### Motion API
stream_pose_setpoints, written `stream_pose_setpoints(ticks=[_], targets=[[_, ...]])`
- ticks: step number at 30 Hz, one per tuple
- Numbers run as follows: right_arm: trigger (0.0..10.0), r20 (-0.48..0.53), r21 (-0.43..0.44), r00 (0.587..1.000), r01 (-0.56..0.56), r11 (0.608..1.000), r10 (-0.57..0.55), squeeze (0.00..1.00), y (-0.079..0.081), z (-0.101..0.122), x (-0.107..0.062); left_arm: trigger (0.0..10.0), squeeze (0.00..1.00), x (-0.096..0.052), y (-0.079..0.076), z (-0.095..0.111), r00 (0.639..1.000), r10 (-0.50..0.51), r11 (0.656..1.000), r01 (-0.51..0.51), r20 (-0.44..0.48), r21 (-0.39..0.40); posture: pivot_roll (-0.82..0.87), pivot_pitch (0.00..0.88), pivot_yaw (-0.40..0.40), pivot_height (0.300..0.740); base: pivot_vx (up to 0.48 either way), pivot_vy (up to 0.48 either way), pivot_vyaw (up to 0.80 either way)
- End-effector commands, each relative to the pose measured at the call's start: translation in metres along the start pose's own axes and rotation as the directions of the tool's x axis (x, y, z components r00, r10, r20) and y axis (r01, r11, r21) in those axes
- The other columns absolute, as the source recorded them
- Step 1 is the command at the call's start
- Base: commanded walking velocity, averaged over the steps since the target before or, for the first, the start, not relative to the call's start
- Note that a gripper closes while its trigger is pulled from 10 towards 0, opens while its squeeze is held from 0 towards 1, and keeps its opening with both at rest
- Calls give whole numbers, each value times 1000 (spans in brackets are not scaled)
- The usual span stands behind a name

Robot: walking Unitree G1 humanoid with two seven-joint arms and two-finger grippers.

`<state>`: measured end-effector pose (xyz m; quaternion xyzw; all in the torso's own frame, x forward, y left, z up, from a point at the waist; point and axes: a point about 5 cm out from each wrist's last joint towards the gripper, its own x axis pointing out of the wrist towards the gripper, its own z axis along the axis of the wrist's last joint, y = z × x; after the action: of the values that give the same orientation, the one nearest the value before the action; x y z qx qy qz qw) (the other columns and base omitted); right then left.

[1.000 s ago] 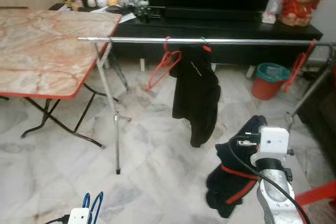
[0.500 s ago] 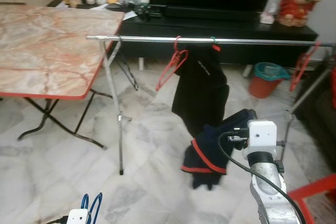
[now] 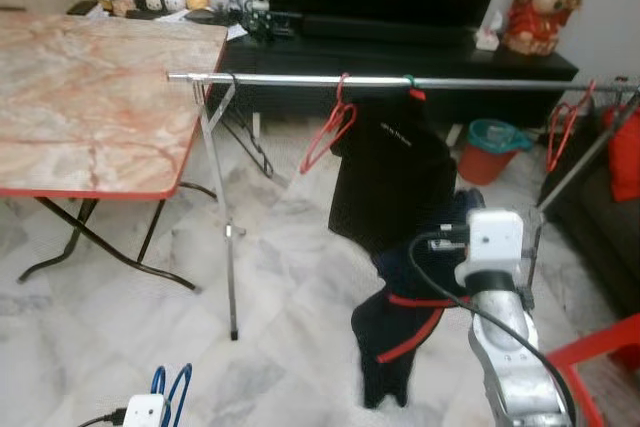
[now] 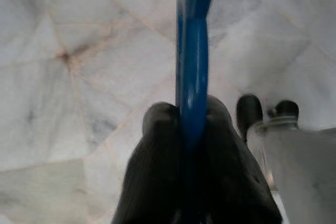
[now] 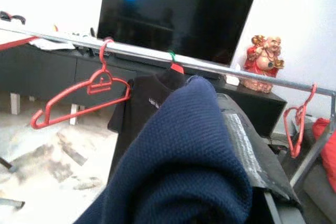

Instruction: Hang hanger

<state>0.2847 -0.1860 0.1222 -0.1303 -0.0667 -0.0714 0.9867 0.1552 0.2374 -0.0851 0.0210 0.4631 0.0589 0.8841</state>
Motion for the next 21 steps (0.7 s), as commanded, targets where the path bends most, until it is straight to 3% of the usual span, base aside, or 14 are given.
stream_pose_setpoints(ticks=[1,14,21], targets=[[10000,29,7,1000,3,1000,-3,0,1,7,2,10000,0,-1,6,-4,1000,13,1000,-13,-22,3,-57,0,-47,740,0,420,0],[10000,37,-6,999,-37,999,38,0,7,12,6,10000,0,0,6,0,1000,18,1000,-18,-15,-5,-44,0,-55,740,0,421,0],[10000,51,-4,997,-56,998,56,0,9,16,9,10000,0,1,4,3,1000,19,1000,-19,-7,-14,-48,0,-58,740,0,421,240]])
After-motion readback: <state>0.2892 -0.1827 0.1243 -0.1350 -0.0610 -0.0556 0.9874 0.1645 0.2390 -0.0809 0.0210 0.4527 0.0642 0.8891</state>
